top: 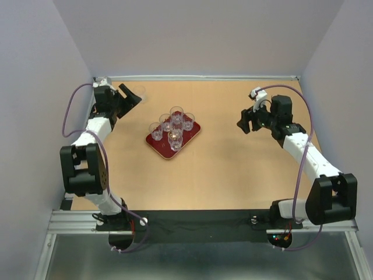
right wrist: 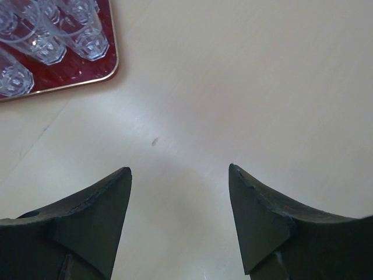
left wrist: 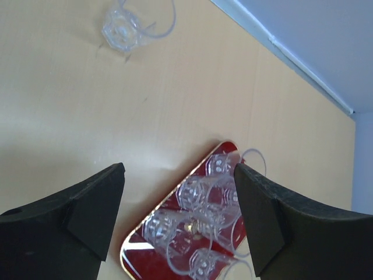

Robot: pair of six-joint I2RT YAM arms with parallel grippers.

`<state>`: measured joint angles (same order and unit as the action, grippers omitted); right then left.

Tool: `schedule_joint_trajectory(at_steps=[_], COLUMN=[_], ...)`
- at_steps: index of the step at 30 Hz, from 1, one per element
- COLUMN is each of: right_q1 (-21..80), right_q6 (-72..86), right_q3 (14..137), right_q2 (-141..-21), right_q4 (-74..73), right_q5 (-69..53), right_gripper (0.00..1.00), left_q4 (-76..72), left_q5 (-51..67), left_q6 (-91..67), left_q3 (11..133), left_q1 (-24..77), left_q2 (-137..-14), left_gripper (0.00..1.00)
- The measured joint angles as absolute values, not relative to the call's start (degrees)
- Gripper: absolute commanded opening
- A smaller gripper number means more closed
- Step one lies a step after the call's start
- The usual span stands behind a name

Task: Place the glasses into the tray

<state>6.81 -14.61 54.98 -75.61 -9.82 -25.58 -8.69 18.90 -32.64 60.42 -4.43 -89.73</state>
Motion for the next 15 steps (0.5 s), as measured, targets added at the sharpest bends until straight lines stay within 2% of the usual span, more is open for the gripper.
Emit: schedule_joint_trajectory(at_steps=[7,11,15], right_q1=[5.21,4.93,4.93], right_q6=[-15.25,-15.33,-15.79], right_q3=[53.39,53.39,53.39], right_q2=[-72.29,-72.07,-71.96], right_q4=[-9.52,-9.5,-9.54], right_q5=[-30.74,-32.23,-32.77], right_gripper=[0.73,0.73,0.73], left_q4=[-3.29,3.79,8.86], left_q5=[18.57,17.04,15.68], left_q6=[-34.24,-34.39,-34.39], left_q3=[76.97,89.76,95.0], left_q1=[-5.37,-5.39,-5.39], left_q2=[-104.33,-114.48,-120.09], left_gripper=[0.82,0.75,0.7])
